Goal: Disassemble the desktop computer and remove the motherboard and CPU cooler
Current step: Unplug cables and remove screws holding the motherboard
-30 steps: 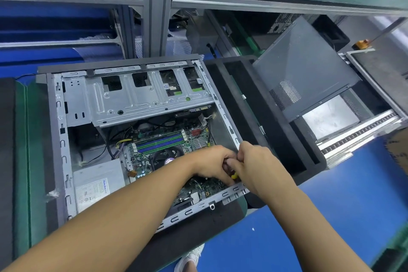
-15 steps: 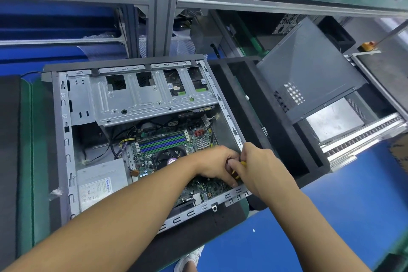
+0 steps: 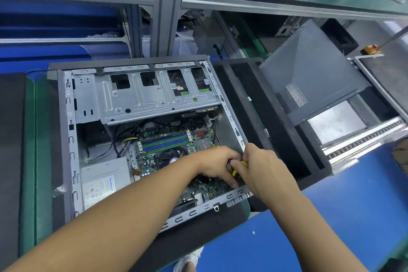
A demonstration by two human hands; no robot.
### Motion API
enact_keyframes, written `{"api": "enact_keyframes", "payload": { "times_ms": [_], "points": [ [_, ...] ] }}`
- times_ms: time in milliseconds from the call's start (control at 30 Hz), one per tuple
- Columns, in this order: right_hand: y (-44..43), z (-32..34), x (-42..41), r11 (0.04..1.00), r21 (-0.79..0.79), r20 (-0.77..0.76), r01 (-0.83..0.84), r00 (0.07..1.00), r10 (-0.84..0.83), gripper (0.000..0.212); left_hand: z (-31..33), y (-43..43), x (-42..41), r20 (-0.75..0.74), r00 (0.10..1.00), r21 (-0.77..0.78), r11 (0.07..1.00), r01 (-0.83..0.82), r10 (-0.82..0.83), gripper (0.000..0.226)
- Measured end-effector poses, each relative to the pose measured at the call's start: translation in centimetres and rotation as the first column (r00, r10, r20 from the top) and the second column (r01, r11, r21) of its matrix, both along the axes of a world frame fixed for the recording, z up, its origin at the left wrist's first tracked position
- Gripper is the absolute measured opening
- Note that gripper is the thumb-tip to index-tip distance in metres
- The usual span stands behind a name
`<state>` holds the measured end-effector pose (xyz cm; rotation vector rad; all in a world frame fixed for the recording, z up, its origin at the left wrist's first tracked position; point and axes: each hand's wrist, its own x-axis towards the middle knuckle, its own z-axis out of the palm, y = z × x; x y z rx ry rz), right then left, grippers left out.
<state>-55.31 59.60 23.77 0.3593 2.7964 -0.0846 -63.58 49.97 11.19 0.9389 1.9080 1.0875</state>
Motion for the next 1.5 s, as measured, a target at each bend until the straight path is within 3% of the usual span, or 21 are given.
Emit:
{"api": "enact_keyframes", "payload": {
  "times_ms": [100, 200, 267, 467, 667, 800, 933, 1033, 1200, 1333, 1400, 1500],
  "points": [
    [-0.12, -0.01, -0.04, 0.999, -0.023, 0.004, -0.027, 1.0, 0.027, 0.02, 0.07, -0.28, -0.06, 0.06, 0.998, 0.015, 1.0, 0.011, -0.012, 0.042],
    [0.12, 0.21, 0.01, 0.994, -0.083, 0.017, -0.067, 0.998, 0.068, 0.007, -0.01, -0.66, -0.36, 0.12, 0.992, 0.016, 1.0, 0.024, -0.026, 0.032],
    [0.25, 0.32, 0.08, 0.991, -0.116, 0.048, -0.071, 0.996, 0.077, 0.013, 0.01, -0.66, -0.37, 0.111, 0.994, 0.005, 1.0, 0.007, -0.008, 0.023],
    [-0.22, -0.18, 0.26, 0.995, -0.046, -0.002, -0.092, 0.996, 0.092, 0.023, 0.02, 0.04, 0.03, 0.04, 0.999, 0.01, 1.0, 0.0, -0.001, 0.029],
    [-0.05, -0.18, 0.22, 0.991, -0.028, 0.016, -0.134, 0.991, 0.134, 0.013, 0.34, -0.67, -0.41, 0.163, 0.986, 0.043, 0.999, 0.014, -0.021, 0.031],
    [0.43, -0.44, 0.2, 0.973, -0.08, 0.058, -0.215, 0.974, 0.22, 0.022, 0.26, -0.4, -0.34, 0.126, 0.992, 0.021, 1.0, 0.019, -0.022, 0.034],
    [0.19, -0.47, 0.19, 0.991, -0.076, -0.037, -0.107, 0.994, 0.104, 0.026, 0.21, -0.09, -0.12, 0.107, 0.994, 0.033, 0.999, -0.011, 0.008, 0.027],
    [0.09, -0.3, 0.02, 0.997, -0.048, -0.058, -0.054, 0.997, 0.051, 0.025, 0.41, -0.07, -0.03, 0.086, 0.995, 0.032, 0.998, -0.046, 0.043, 0.043],
    [0.17, 0.0, -0.11, 0.984, -0.144, -0.022, -0.105, 0.994, 0.103, 0.008, 0.43, -0.72, -0.37, 0.147, 0.989, 0.021, 1.0, 0.0, -0.003, 0.027],
    [0.46, 0.05, -0.16, 0.981, -0.137, 0.041, -0.138, 0.989, 0.145, 0.014, 0.55, -0.52, -0.44, 0.099, 0.995, -0.004, 1.0, -0.025, 0.025, 0.035],
    [0.44, -0.05, -0.07, 0.979, -0.142, 0.012, -0.149, 0.988, 0.153, 0.009, 0.28, -0.24, -0.23, 0.092, 0.996, -0.008, 1.0, -0.005, 0.006, 0.033],
    [0.24, -0.17, 0.07, 0.99, -0.103, -0.048, -0.093, 0.995, 0.088, 0.02, 0.15, 0.06, 0.13, 0.091, 0.996, 0.002, 1.0, -0.024, 0.023, 0.027]
  ]
}}
